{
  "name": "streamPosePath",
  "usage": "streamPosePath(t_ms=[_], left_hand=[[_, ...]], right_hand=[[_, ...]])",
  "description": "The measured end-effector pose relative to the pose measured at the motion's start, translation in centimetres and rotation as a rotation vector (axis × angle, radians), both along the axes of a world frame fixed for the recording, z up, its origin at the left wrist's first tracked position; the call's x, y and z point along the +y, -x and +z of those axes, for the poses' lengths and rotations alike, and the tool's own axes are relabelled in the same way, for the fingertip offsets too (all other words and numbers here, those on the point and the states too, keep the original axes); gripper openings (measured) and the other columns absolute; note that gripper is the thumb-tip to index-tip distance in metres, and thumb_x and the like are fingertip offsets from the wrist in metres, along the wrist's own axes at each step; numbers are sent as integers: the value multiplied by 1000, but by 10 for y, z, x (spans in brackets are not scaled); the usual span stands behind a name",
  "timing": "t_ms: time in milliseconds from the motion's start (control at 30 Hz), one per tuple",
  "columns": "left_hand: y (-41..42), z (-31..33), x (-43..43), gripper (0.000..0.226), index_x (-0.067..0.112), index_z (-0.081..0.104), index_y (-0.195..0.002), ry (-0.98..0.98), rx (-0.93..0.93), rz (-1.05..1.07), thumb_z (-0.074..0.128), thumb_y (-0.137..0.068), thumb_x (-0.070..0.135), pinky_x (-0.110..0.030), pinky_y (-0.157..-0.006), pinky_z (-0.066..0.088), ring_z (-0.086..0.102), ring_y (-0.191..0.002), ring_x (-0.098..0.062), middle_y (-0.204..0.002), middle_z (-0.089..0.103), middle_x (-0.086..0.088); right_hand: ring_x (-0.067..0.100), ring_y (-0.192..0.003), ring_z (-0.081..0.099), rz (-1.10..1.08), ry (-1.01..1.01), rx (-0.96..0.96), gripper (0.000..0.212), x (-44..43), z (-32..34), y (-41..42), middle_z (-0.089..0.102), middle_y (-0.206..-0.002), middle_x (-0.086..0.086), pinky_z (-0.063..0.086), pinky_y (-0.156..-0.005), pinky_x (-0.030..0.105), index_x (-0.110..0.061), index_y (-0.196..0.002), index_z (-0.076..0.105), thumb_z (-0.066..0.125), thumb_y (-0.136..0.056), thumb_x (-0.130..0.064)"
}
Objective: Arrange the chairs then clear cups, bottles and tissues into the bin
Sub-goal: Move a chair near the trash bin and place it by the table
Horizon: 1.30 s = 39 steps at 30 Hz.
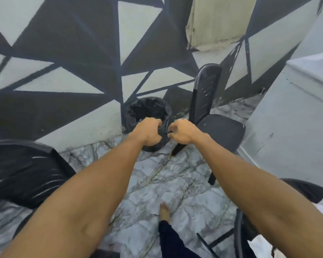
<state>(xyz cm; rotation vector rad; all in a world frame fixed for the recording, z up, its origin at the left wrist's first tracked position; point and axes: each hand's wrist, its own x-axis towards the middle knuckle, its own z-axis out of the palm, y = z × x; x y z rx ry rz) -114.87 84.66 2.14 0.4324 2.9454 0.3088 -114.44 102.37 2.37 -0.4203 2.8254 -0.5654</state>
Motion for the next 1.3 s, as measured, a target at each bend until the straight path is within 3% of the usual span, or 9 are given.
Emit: streamPosePath(t_ms=[167,267,467,667,800,900,1067,1200,1300], left_hand=[[132,-10,1,53,18,55,-131,54,-81,-29,65,-79,26,-43,-90,53,57,-114,-29,-130,58,-6],[210,-3,10,50,17,58,-127,32,-84,-69,62,-77,25,-44,-89,54,60,-109,-29,-124,62,-6],[359,9,58,60,17,51,-136,64,-17,-254,65,-79,23,-45,-95,50,53,-119,-30,-130,57,-9],[491,-5,136,49,16,57,-121,98,-10,-537,66,-73,20,-47,-88,53,58,-108,-30,-118,60,-7],[572,-16,195,34,20,58,-102,128,-7,-783,67,-70,21,-46,-80,53,57,-96,-28,-102,55,-3],[622,-28,235,43,19,53,-113,197,65,-940,64,-72,10,-45,-81,51,52,-101,-29,-109,49,-6],[665,-39,279,54,19,51,-125,275,287,-1106,71,-75,17,-44,-83,45,43,-109,-30,-118,42,-9],[654,-33,317,63,24,49,-129,198,396,-1347,79,-74,31,-44,-92,37,36,-115,-29,-124,40,-6],[609,-17,350,61,19,54,-125,76,415,-1479,77,-73,42,-45,-100,32,37,-120,-30,-125,47,-7]], right_hand=[[27,-103,64,-72,25,-62,34,4,-19,129,70,-116,6,50,-83,33,-15,-119,69,63,-91,-32],[29,-106,63,-148,10,-75,34,14,-13,195,69,-118,7,52,-87,35,-16,-119,69,62,-90,-32],[31,-106,63,-463,45,46,38,50,1,314,69,-117,6,53,-89,40,-18,-119,68,60,-87,-36],[28,-78,63,-817,106,45,27,86,-26,403,63,-78,3,57,-67,39,-14,-87,62,64,-77,-39],[29,-87,61,-1045,174,-13,43,97,-54,460,61,-93,6,54,-71,40,-13,-97,54,66,-75,-49],[33,-98,59,-1164,218,-89,43,102,-78,500,59,-106,11,48,-72,39,-10,-114,50,68,-84,-36],[33,-82,60,-1248,207,-69,19,118,-92,506,60,-91,13,53,-66,41,-11,-98,55,60,-81,-5],[27,-67,54,-1261,229,-36,20,156,-66,448,58,-76,8,44,-57,37,-21,-71,51,55,-78,-3],[22,-72,61,-1309,220,22,16,188,-44,390,66,-76,2,50,-64,35,-21,-79,63,55,-79,-7]])
